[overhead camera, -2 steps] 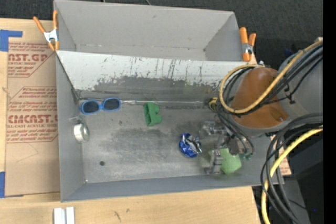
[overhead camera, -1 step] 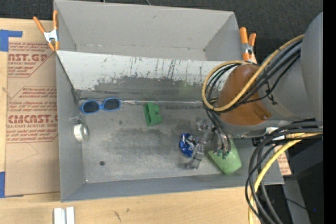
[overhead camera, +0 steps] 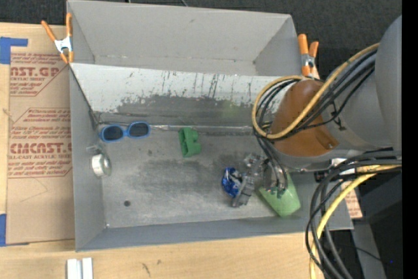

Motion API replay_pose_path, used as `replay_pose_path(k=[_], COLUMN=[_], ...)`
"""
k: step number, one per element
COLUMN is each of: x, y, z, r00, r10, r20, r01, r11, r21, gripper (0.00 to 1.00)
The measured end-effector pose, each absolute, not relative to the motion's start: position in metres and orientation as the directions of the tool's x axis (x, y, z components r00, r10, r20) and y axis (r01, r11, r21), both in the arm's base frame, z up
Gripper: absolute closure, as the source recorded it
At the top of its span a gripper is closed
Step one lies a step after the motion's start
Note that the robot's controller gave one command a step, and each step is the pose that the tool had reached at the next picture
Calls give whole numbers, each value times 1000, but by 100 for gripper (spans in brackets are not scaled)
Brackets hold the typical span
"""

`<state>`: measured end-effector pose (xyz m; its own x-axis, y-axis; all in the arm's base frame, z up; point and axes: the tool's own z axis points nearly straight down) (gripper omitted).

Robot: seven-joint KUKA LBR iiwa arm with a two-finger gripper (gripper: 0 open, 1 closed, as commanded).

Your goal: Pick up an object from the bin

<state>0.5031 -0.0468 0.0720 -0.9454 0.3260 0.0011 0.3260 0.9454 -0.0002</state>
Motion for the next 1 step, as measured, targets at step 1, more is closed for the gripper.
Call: replay_pose_path(k=[1], x=[508], y=[-50], z=[205], r00=[-942], r10=[337], r20=[-9], r01=[337], r11=[942], r21=[3], gripper=[100])
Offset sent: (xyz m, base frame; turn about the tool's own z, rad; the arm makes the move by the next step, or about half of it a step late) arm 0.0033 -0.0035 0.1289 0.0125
